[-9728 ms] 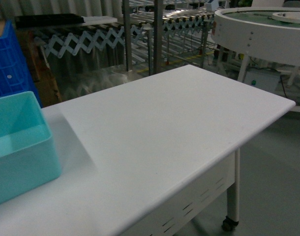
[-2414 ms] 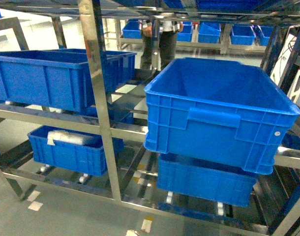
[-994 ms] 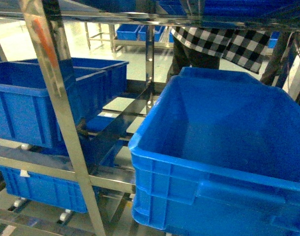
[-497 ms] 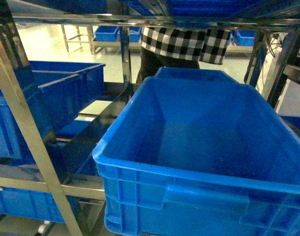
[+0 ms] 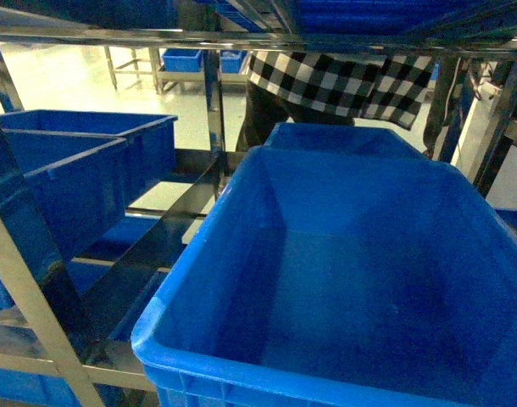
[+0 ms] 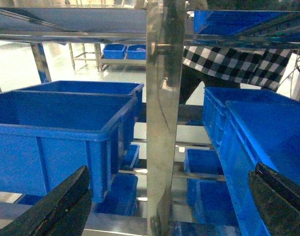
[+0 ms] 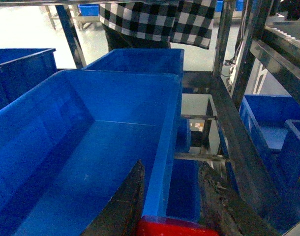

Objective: Pick red block from blue box to shelf

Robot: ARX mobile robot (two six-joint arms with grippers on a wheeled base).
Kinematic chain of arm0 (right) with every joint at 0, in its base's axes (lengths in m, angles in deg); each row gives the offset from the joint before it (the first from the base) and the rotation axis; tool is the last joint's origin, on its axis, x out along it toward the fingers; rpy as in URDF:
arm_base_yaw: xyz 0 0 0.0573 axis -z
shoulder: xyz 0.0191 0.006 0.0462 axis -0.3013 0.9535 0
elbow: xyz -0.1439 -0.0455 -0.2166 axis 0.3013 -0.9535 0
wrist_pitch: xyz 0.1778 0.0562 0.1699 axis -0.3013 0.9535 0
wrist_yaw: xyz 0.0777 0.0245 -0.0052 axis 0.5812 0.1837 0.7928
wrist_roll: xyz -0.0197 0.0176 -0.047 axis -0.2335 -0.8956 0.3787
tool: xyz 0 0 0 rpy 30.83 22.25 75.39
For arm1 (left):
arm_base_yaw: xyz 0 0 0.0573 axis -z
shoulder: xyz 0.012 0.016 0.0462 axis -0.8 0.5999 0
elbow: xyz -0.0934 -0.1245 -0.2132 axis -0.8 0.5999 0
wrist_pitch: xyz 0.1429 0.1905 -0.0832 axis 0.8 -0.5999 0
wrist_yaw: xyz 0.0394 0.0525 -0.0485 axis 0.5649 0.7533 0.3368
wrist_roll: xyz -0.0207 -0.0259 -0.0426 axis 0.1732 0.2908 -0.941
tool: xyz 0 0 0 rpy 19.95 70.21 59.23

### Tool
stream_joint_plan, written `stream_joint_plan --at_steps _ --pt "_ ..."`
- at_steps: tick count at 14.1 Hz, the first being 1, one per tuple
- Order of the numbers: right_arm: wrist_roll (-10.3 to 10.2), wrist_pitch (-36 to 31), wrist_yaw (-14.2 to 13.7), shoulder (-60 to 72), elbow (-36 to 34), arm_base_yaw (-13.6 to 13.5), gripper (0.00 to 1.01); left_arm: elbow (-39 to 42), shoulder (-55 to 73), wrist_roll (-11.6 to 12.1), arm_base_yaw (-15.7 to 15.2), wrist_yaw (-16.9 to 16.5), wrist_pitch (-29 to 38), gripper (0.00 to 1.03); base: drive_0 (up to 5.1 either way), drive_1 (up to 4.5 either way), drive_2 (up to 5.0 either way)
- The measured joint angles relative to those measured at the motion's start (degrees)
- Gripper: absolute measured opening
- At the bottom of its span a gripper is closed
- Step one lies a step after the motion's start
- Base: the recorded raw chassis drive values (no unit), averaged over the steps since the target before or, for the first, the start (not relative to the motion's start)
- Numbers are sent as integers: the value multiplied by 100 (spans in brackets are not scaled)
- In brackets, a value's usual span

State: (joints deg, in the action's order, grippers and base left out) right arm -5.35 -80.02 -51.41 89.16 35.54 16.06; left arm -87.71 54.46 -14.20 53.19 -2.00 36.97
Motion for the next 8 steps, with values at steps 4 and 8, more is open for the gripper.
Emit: stream_joint_plan --at_steps 4,8 --pt "-2 52 76 -7 2 46 28 0 0 0 0 -2 13 98 0 0 0" --pt "-404 -173 398 627 35 -457 28 0 0 0 0 -2 15 98 0 0 0"
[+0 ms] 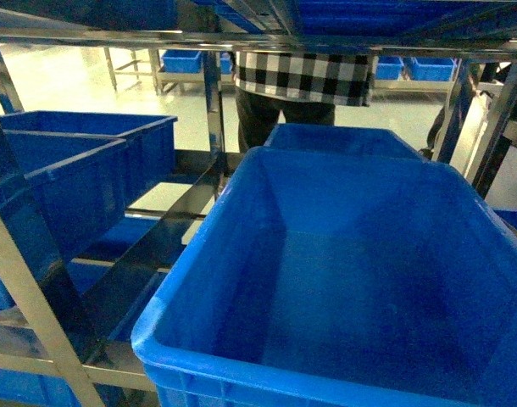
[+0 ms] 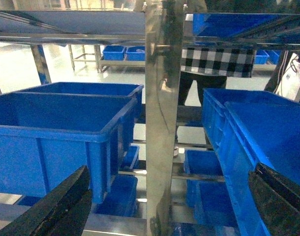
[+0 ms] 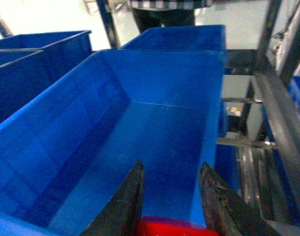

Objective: Pick red block from blue box to shelf

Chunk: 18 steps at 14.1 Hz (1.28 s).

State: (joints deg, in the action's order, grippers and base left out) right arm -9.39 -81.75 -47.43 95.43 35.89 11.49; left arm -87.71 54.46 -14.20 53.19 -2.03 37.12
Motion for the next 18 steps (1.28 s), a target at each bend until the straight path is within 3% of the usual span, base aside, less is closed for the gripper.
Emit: stream_joint_plan --at_steps 2,3,5,8,11,13,14,16,18 --pt "-186 -962 -66 1167 90 -671 28 0 0 0 0 0 -2 98 0 0 0" --pt "-144 -1707 -455 2048 280 -1143 28 0 0 0 0 0 -2 98 0 0 0" --pt "-15 -2756 -826 3432 789 -1696 28 0 0 0 0 0 -4 98 0 0 0" --pt "17 -3327 -986 5613 1886 -2028 31 0 0 0 0 0 -2 98 0 0 0" --pt "-31 -3246 -1244 5751 2109 -2098 65 0 0 0 0 0 -4 98 0 0 0" --pt "-155 -2914 -1357 4776 1714 -2026 89 0 0 0 0 0 -2 98 0 0 0" --pt "-229 -2437 -1360 4028 1364 -1919 100 0 0 0 0 0 -4 98 0 0 0" --pt "-264 -1062 -1373 2098 664 -1541 98 0 0 0 0 0 -2 98 0 0 0" --pt "-57 487 -1532 57 282 -1045 98 0 0 0 0 2 -2 98 0 0 0"
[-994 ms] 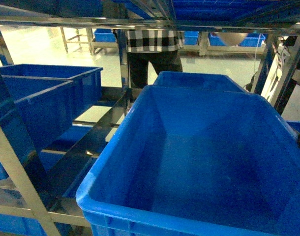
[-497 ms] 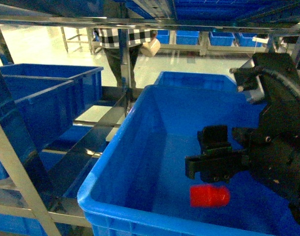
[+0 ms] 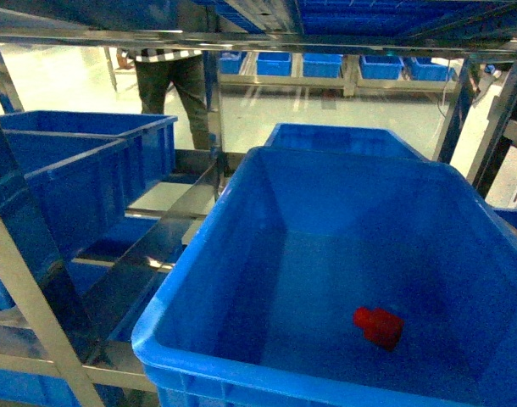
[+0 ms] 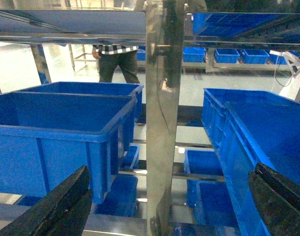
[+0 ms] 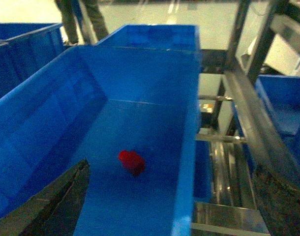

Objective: Pick red block from blue box to shelf

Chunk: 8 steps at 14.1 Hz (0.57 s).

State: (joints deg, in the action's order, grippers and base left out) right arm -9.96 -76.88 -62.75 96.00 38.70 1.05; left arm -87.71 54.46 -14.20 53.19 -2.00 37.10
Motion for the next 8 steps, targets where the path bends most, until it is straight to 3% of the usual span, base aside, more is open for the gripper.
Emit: stream_joint_plan --at_steps 2,3,4,5,6,8 --pt "212 1668 160 -2055 24 621 98 0 0 0 0 -2 0 98 0 0 0" --pt "332 2162 527 -2728 101 1032 98 0 0 0 0 -2 0 98 0 0 0" --pt "461 2232 903 -3064 105 1471 98 0 0 0 0 -2 -2 98 0 0 0" --pt "680 2223 955 -3110 85 1766 98 0 0 0 0 -4 0 98 0 0 0" --pt "728 1845 1069 -3206 -160 1725 95 0 0 0 0 0 -4 98 0 0 0" --pt "861 1147 1119 -3773 -804 1650 69 0 0 0 0 0 -2 98 0 0 0"
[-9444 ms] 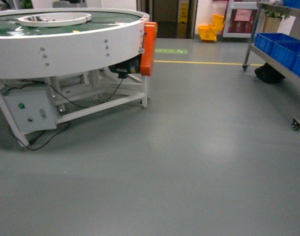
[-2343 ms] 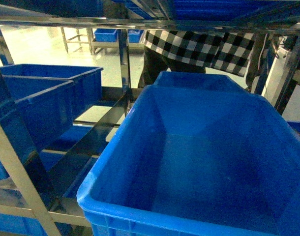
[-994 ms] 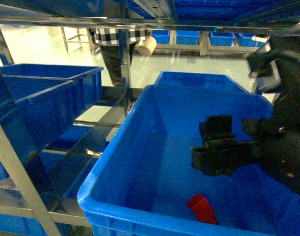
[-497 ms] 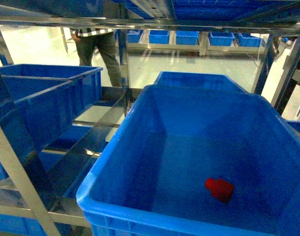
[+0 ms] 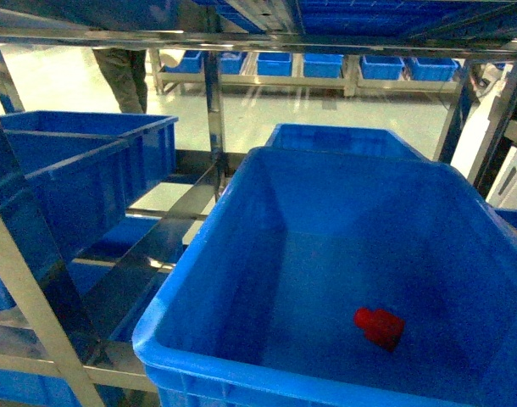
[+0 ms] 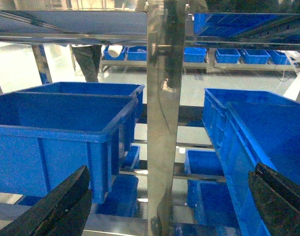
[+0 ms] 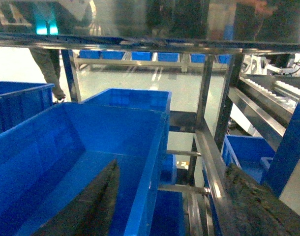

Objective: Pick red block from blue box to shelf

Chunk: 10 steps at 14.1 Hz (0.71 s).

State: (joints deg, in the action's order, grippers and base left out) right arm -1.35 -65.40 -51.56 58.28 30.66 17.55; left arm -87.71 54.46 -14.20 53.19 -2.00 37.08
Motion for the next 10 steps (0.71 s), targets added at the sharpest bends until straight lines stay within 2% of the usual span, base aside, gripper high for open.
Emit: stream_joint_plan --at_steps 1,3,4,10 --pt "39 -20 -4 -2 -76 0 45 0 0 0 0 0 0 98 0 0 0" --pt "61 -42 -4 -79 -129 0 14 0 0 0 0 0 2 98 0 0 0" --pt "63 -79 -7 -269 -302 0 2 0 0 0 0 -2 0 98 0 0 0" --pt "90 -46 -4 -286 -323 0 2 0 0 0 0 0 0 98 0 0 0"
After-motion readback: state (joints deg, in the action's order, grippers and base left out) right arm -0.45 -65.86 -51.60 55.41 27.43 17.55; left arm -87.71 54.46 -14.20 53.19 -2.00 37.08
